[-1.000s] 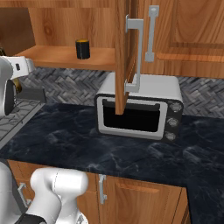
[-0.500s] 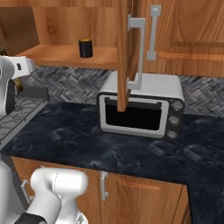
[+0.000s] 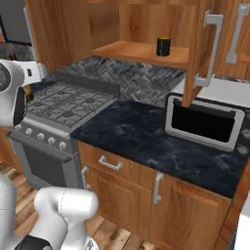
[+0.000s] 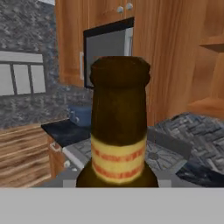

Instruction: Open the cabinet directly in front. Then move the beer and the mug to the dining counter with the jar on it.

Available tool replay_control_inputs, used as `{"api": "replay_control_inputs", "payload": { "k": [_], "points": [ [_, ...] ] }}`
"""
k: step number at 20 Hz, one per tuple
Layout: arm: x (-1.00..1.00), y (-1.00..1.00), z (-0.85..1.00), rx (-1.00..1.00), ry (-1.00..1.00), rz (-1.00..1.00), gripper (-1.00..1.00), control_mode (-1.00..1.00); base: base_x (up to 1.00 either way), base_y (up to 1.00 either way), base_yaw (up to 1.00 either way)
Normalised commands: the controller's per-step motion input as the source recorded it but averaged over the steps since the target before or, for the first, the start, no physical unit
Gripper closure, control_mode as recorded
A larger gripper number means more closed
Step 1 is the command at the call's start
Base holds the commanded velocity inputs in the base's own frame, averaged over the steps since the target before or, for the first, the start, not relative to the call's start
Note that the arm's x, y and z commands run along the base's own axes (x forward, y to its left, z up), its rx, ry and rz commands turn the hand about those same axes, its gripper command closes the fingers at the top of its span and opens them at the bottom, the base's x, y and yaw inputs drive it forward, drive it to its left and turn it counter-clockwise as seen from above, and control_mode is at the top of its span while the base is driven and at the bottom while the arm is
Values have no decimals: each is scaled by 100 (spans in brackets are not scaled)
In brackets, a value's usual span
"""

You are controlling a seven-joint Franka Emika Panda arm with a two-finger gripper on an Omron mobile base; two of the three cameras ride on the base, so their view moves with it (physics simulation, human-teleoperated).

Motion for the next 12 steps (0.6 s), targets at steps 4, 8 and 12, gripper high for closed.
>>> {"api": "replay_control_inputs", "payload": {
  "k": [4,8,12],
  "points": [
    [0,0,0,0,0,0,100,100,-46,1,76],
    [0,0,0,0,0,0,100,100,-46,0,77],
    [0,0,0,0,0,0,100,100,-40,0,78]
  ]
}}
